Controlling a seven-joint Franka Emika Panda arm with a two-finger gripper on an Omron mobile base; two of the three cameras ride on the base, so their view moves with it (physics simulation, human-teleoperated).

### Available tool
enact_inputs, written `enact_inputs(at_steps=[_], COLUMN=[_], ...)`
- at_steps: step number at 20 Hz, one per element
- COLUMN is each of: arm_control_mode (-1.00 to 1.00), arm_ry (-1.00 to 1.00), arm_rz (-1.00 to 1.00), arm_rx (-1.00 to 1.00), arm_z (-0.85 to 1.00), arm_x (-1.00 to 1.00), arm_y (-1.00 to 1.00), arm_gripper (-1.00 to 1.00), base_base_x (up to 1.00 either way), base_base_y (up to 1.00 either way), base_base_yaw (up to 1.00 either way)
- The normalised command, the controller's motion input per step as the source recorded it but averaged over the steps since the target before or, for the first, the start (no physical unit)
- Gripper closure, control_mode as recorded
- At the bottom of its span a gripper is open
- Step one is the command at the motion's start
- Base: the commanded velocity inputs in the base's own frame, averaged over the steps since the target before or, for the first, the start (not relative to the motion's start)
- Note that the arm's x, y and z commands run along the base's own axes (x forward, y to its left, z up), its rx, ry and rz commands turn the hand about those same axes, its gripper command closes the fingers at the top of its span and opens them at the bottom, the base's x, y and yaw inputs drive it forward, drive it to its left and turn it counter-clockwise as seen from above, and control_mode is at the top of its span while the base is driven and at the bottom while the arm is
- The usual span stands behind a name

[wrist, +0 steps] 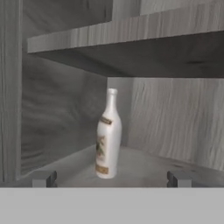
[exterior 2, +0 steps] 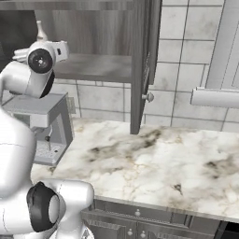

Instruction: Get the candle and the liquor from the cabinet and move them to the dining counter.

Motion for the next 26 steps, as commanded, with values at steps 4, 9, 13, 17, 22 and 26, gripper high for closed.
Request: enact_inputs(at_steps=[4, 9, 13, 17, 22, 26], arm_control_mode=[-1.0, -1.0, -1.0, -1.0, -1.0, -1.0], arm_ry=[0.03, 0.03, 0.01, 0.0, 0.02, 0.02], arm_rz=[0.0, 0.0, 0.0, 0.0, 0.0, 0.0], arm_rx=[0.0, 0.0, 0.0, 0.0, 0.0, 0.0], arm_z=[0.0, 0.0, 0.0, 0.01, 0.0, 0.0], arm_x=[0.46, 0.34, 0.01, 0.1, 0.14, 0.26], arm_y=[0.04, 0.19, 0.17, 0.26, 0.06, 0.0], arm_gripper=[-1.0, -1.0, -1.0, -1.0, -1.0, -1.0], base_base_x=[0.0, 0.0, 0.0, 0.0, 0.0, 0.0], base_base_y=[0.0, 0.0, 0.0, 0.0, 0.0, 0.0], base_base_yaw=[0.0, 0.0, 0.0, 0.0, 0.0, 0.0])
